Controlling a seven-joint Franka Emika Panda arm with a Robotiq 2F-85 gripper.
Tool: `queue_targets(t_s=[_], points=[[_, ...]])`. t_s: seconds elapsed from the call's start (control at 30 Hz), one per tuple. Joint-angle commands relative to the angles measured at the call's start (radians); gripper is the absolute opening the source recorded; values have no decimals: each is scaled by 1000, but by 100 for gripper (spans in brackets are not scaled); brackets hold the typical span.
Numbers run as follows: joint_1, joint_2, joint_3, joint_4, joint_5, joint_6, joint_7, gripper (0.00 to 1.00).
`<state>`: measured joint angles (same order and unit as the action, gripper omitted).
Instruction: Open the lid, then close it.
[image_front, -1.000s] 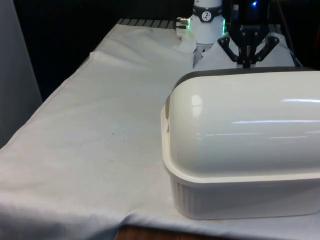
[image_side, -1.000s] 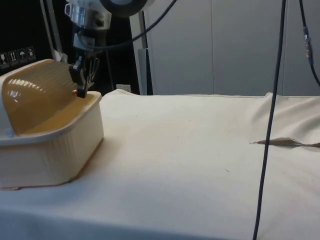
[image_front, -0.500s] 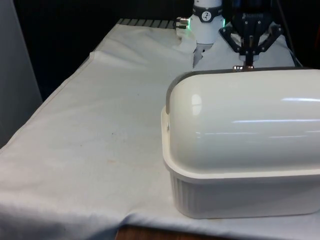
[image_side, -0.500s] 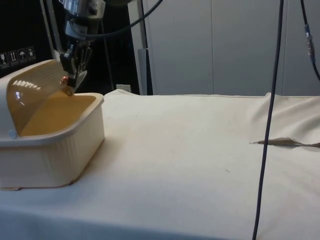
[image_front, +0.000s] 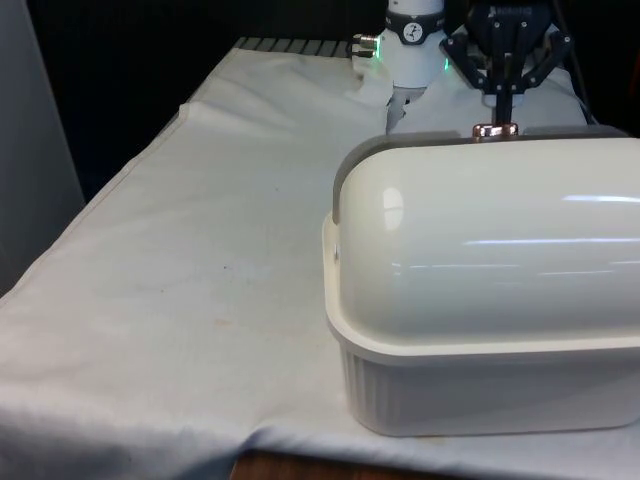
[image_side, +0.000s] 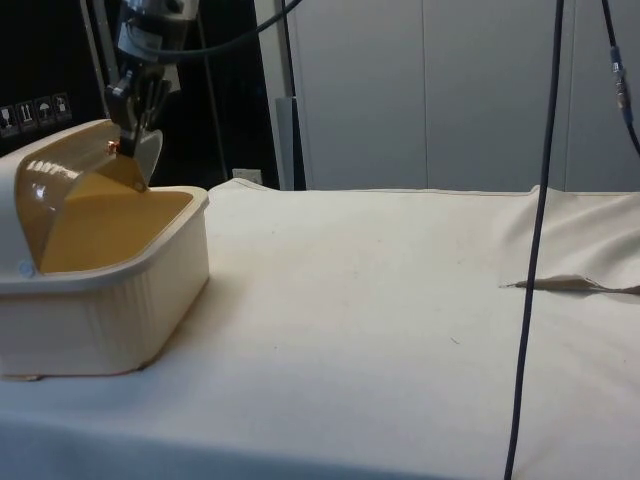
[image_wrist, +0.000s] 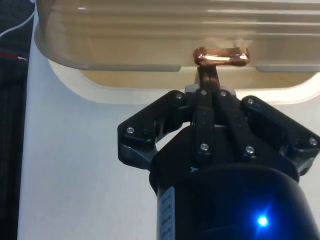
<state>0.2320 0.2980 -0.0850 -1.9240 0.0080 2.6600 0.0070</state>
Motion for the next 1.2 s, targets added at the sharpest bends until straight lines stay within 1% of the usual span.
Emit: queue_targets(t_s=[0.0, 0.2, 0.23, 0.3, 0.4, 0.5, 0.53, 0.57, 0.7, 0.77, 0.8, 0.83, 0.87, 1.07, 1.1, 1.13, 1.17], points=[[2, 4, -4, 5, -6, 16, 5, 0], [4, 10, -4, 10, -6, 51, 9, 0], [1, 6, -1, 7, 0, 40, 1, 0], [5, 12, -4, 11, -6, 68, 9, 0], [6, 15, -4, 12, -7, 85, 10, 0], [11, 19, -4, 13, -9, 104, 13, 0], [5, 13, 1, 9, 0, 92, 3, 0], [12, 20, -4, 13, -10, 111, 15, 0], [16, 23, -1, 11, -12, 145, 18, 0], [17, 23, 0, 11, -12, 152, 18, 0], [10, 21, 10, 10, 0, 141, 6, 0], [17, 21, 1, 11, -12, 160, 18, 0], [18, 21, 2, 11, -12, 164, 17, 0], [19, 13, 4, 15, -9, 176, 14, 0], [14, 17, 11, 14, 0, 172, 6, 0], [19, 10, 5, 18, -8, 176, 12, 0], [19, 8, 5, 19, -8, 174, 12, 0]])
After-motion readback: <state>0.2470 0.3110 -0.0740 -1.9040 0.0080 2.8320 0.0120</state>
